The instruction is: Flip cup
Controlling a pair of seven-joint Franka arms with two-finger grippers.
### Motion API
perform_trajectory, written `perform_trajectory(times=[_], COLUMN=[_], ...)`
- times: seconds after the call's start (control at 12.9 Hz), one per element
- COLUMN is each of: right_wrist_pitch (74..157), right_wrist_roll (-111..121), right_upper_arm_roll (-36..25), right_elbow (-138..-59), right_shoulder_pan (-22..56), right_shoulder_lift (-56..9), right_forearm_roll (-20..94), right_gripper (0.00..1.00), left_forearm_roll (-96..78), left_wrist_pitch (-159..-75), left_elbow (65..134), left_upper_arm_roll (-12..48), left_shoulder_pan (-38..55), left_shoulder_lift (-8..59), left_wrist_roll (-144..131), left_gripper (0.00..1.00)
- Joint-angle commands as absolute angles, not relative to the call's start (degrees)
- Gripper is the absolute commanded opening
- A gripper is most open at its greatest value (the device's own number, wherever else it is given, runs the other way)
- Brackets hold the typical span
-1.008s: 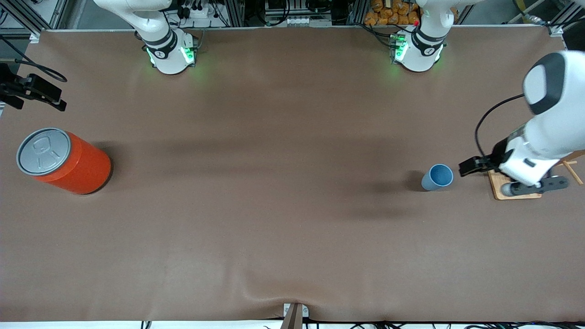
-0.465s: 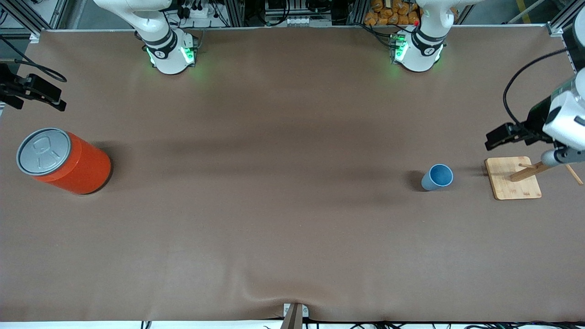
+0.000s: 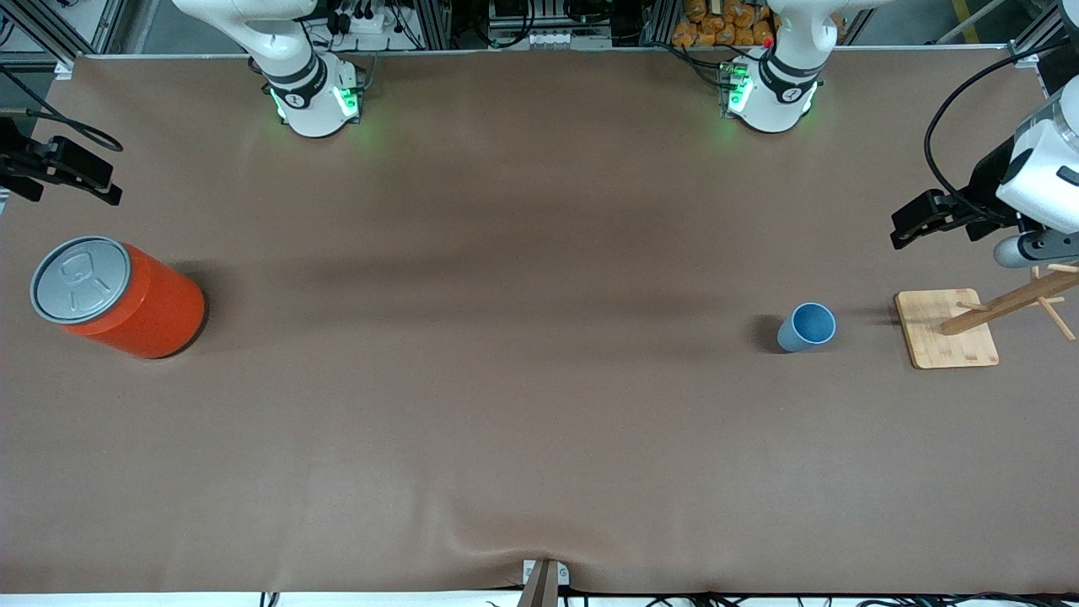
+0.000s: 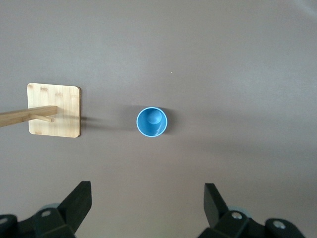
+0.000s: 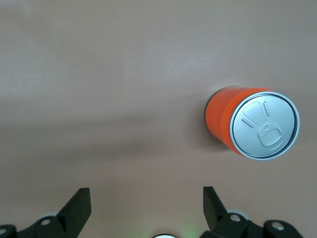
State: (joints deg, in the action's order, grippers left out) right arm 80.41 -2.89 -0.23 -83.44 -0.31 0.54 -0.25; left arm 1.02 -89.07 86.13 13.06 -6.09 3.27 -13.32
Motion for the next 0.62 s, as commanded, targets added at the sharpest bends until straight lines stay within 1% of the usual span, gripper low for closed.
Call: perform_trajectory(times=[0.0,0.54], right_wrist_pitch=[79.45,79.54], right_wrist_roll=[-2.29,-2.37], right_upper_arm_roll=[-0.26,-0.26], right_elbow=[-82.0,-82.0], right_shoulder_pan=[-0.7,-0.7], right_shoulder_lift=[-0.09,-0.09], right_forearm_roll=[0.79,0.7], right_gripper=[1.0,1.0], left_forearm_roll=[1.58,2.2], left_wrist_pitch=[-88.77,-90.34], left_elbow=[86.48,86.22], left_upper_arm_roll=[13.18,13.18], left_shoulder_pan=[-6.33,-6.24], left_shoulder_lift=[2.55,2.99], left_wrist_roll=[-13.01,-12.92], left_gripper=[1.0,1.0])
